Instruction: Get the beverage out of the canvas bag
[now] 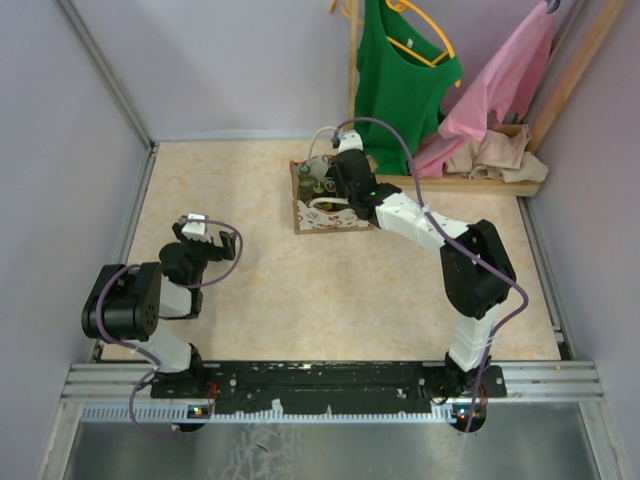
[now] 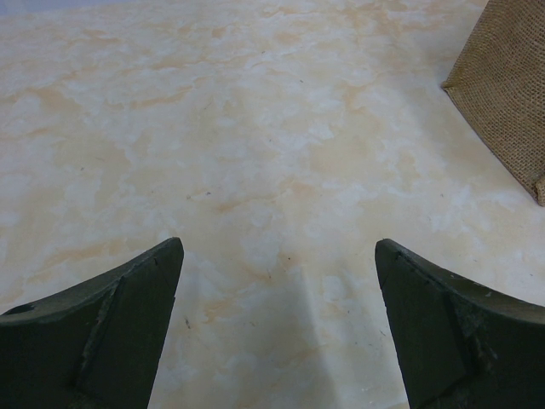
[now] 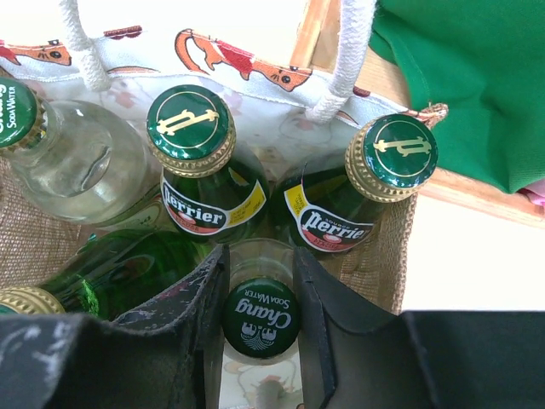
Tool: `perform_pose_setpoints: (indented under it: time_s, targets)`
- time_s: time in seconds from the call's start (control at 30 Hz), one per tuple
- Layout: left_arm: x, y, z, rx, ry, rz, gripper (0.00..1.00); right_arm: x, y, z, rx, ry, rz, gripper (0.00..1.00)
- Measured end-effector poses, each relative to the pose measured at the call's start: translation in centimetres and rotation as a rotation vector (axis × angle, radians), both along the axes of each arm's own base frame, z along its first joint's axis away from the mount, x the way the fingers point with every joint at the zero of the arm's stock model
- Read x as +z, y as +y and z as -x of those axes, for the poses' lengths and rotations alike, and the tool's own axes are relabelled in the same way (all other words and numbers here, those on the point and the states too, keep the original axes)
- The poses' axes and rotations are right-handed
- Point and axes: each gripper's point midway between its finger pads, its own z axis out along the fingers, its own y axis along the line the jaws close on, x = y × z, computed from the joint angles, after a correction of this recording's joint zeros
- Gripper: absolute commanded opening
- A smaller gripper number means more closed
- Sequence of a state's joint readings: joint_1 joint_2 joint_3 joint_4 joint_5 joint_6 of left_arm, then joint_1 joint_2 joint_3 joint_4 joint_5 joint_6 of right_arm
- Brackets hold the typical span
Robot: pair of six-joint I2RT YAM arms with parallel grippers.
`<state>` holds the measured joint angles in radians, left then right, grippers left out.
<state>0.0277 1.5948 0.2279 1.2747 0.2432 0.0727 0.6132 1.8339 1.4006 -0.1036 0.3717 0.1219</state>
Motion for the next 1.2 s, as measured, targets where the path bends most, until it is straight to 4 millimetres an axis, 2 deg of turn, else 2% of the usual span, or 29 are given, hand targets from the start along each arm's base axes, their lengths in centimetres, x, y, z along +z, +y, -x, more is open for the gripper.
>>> perform_pose_setpoints:
  time_s: [0.6, 0.73, 0.9, 1.2]
  targets:
    - [0.0, 0.0, 0.0, 0.000, 0.000, 0.000, 1.00, 0.6, 0.2, 0.3, 0.025, -0.060, 0.058, 0.00]
    - [0.0, 0.0, 0.0, 0.000, 0.000, 0.000, 1.00, 1.3, -0.1, 0.6, 0.028, -0.064, 0.062, 0.00]
    - [0.0, 0.0, 0.0, 0.000, 0.000, 0.000, 1.00, 4.7, -0.6, 1.2, 0.031, -0.119, 0.041, 0.00]
    - [0.0, 0.0, 0.0, 0.000, 0.000, 0.000, 1.00, 14.5, -2.7, 2.1, -0.010, -0.344, -0.025, 0.00]
